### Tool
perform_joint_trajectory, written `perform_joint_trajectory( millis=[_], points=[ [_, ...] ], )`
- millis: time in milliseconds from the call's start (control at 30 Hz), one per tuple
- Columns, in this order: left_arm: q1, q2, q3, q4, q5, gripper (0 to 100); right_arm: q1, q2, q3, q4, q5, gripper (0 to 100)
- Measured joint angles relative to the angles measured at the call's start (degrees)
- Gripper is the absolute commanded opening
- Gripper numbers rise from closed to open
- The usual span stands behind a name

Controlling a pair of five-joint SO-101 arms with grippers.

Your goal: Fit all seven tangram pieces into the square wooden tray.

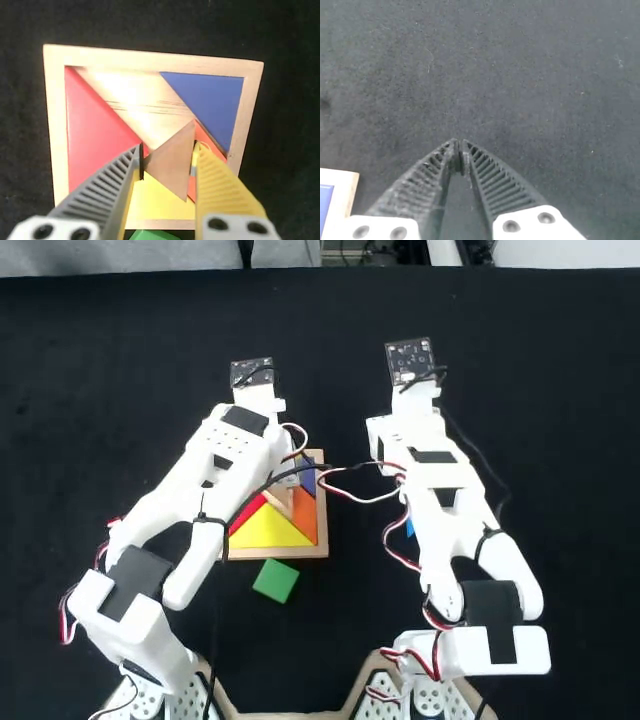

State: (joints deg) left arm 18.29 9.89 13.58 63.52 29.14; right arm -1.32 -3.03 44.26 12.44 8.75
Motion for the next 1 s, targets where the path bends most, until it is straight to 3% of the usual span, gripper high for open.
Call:
perform_joint_trajectory(
  millis=[133, 300, 667, 833, 1000],
  points=[
    [0.1, 0.2, 0.8, 0.0, 0.3, 18, 0.0, 0.0, 0.0, 0.0, 0.0, 1.3],
    [0.1, 0.3, 1.3, 0.0, 0.3, 29, 0.0, 0.0, 0.0, 0.0, 0.0, 1.3],
    [0.4, 0.3, 1.3, 1.0, -2.7, 28, 0.0, 0.0, 0.0, 0.0, 0.0, 1.3],
    [-5.1, -1.1, 1.1, 3.9, -5.8, 28, 0.0, 0.0, 0.0, 0.0, 0.0, 1.3],
    [-4.8, -1.3, 3.4, -2.0, -6.6, 28, 0.0, 0.0, 0.0, 0.0, 0.0, 1.2]
  ],
)
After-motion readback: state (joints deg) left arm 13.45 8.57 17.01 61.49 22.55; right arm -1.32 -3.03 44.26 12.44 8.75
